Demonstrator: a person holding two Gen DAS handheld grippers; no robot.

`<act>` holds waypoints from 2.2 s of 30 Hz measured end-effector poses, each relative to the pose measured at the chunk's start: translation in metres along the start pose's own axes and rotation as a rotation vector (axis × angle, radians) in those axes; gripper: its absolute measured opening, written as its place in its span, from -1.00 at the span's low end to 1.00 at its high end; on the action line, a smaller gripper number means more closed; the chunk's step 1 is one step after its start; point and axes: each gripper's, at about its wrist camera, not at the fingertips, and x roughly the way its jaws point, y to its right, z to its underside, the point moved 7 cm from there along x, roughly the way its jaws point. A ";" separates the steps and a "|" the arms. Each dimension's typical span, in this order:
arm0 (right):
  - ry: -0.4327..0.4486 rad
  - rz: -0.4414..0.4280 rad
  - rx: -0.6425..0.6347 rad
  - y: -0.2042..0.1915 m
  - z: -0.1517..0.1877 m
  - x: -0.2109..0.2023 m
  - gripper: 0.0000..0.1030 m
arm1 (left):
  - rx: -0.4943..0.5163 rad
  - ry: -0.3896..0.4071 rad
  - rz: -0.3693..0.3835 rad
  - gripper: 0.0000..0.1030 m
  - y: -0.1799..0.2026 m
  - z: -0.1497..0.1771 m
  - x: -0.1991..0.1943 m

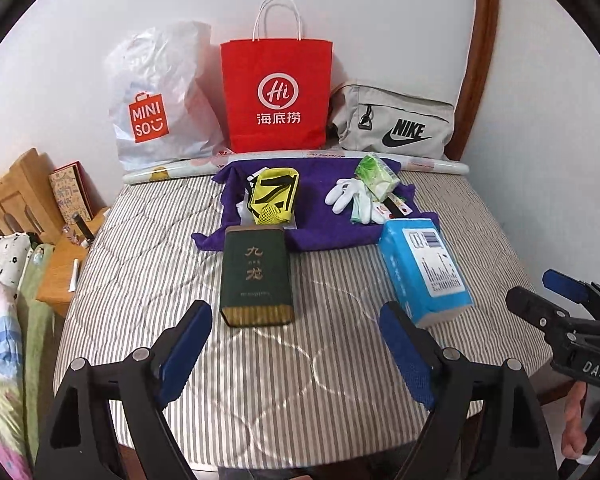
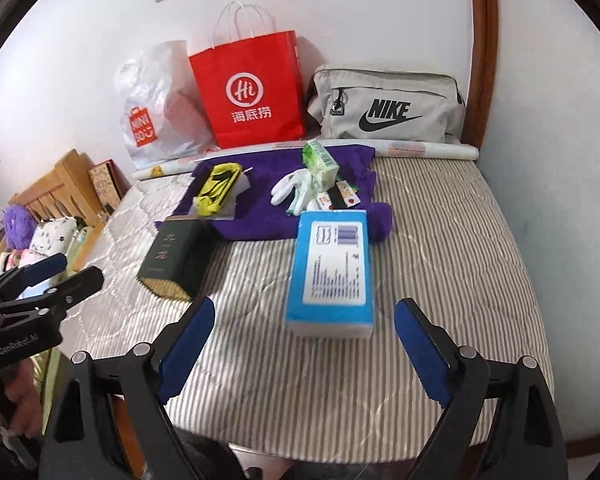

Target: Organize soft objects

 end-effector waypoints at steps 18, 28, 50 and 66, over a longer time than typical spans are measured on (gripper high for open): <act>0.086 0.031 -0.066 -0.017 0.038 -0.052 0.76 | 0.008 0.074 -0.013 0.67 0.011 0.032 -0.047; 0.082 0.017 -0.055 -0.019 0.044 -0.054 0.76 | 0.005 0.086 -0.024 0.67 0.008 0.036 -0.052; 0.083 0.020 -0.041 -0.015 0.047 -0.056 0.76 | 0.009 0.094 -0.033 0.67 0.007 0.037 -0.057; 0.088 0.015 -0.044 -0.016 0.048 -0.058 0.76 | 0.009 0.096 -0.034 0.67 0.007 0.038 -0.059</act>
